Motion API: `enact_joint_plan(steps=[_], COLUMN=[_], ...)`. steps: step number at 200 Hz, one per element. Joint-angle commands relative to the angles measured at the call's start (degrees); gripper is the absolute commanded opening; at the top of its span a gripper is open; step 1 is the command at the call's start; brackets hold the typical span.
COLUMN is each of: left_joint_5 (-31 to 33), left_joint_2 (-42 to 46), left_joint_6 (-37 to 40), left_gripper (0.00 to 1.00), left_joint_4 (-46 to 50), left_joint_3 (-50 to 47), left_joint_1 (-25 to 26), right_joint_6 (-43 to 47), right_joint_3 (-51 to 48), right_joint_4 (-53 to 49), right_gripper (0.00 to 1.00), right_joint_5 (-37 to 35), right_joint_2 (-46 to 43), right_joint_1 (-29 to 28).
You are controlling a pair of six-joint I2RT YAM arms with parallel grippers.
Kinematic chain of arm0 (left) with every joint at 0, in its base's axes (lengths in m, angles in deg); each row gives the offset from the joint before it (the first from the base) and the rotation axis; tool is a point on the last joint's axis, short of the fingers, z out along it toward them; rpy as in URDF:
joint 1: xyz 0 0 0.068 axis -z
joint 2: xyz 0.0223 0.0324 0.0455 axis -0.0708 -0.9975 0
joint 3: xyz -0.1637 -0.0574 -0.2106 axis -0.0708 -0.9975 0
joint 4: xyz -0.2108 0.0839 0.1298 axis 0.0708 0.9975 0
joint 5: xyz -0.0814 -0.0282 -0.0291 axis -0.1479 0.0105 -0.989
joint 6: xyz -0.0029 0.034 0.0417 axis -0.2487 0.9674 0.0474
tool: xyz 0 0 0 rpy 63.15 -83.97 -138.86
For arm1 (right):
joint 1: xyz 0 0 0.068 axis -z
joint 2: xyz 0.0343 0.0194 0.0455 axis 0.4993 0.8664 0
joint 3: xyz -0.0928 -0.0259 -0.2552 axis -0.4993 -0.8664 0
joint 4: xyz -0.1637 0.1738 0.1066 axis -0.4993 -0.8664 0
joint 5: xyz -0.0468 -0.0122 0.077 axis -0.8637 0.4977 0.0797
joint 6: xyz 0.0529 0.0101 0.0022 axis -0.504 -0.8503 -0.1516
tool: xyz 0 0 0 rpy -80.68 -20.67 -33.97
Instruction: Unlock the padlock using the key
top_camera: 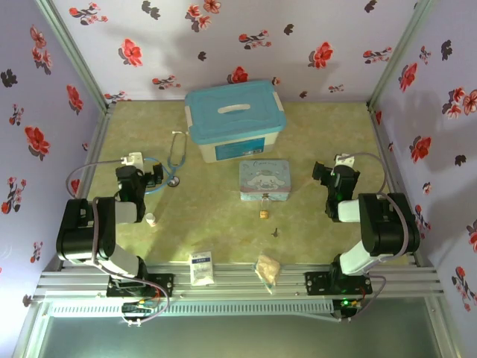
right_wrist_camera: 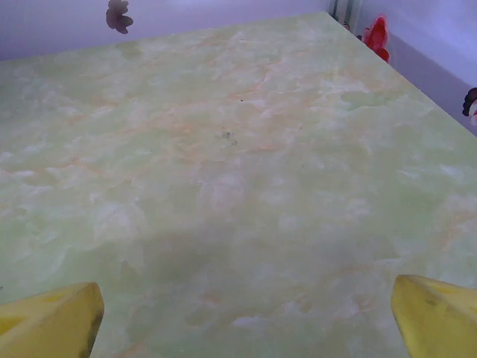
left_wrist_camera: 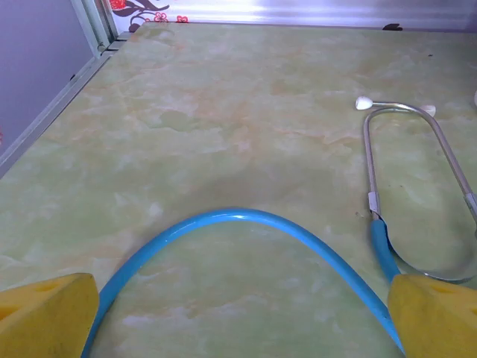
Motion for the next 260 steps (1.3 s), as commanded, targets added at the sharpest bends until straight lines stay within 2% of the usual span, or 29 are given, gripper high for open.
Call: enact_joint_plan(steps=[1,232,248,260], left_joint_5=[-0.64,-0.73,-0.59,0.08], left_joint_2=[-0.38,-0.24,1.69,5.3], left_joint_6=[1.75,1.67,1.36,1.07], left_gripper=[1.0,1.0,1.0,1.0], left_joint_4=[-1.41,-2.25,-4.64,-2.97], left_joint_3=[0.33,-0.34,-2.12,-2.85], left_joint_1=[0.21,0.17,0.11,0.11], right_joint_6=[0.23,0.09,0.68,0.56], right_joint_3=[0.24,-0.05,-0.73,-0.87], right_joint_4=[1.77,2.33,2.56,0.69], right_gripper=[0.99,0.99,0.99,0.99], right_joint_5=[-0.47,-0.17,0.91,0.46], right_joint_2=[-0.26,-0.38,-1.94,-4.61], right_joint_1=[0.4,0.4,0.4,0.4])
